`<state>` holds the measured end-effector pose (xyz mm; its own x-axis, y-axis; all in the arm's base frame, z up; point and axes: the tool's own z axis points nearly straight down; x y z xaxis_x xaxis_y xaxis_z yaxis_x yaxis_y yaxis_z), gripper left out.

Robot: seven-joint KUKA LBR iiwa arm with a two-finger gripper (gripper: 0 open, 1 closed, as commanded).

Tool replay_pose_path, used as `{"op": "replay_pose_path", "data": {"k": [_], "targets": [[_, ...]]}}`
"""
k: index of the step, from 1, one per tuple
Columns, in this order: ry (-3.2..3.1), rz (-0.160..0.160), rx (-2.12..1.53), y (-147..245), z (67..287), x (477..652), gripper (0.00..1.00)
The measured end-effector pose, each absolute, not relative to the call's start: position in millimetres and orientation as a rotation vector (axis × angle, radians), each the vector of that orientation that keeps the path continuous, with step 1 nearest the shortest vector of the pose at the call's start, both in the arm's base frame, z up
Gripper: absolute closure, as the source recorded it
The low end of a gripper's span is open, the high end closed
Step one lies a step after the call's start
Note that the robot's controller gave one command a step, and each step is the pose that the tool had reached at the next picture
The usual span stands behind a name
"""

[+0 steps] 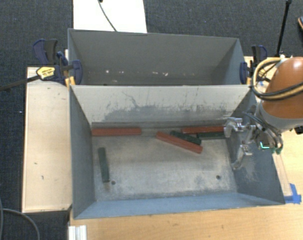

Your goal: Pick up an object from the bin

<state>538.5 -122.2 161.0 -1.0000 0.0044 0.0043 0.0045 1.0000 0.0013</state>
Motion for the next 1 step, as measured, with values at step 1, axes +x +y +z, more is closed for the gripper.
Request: {"op": "replay_pose_path", "data": {"k": [1], "targets": [[-3.143,-0.003,-0.091,-95.7,66.6,593.8,0.00]]}}
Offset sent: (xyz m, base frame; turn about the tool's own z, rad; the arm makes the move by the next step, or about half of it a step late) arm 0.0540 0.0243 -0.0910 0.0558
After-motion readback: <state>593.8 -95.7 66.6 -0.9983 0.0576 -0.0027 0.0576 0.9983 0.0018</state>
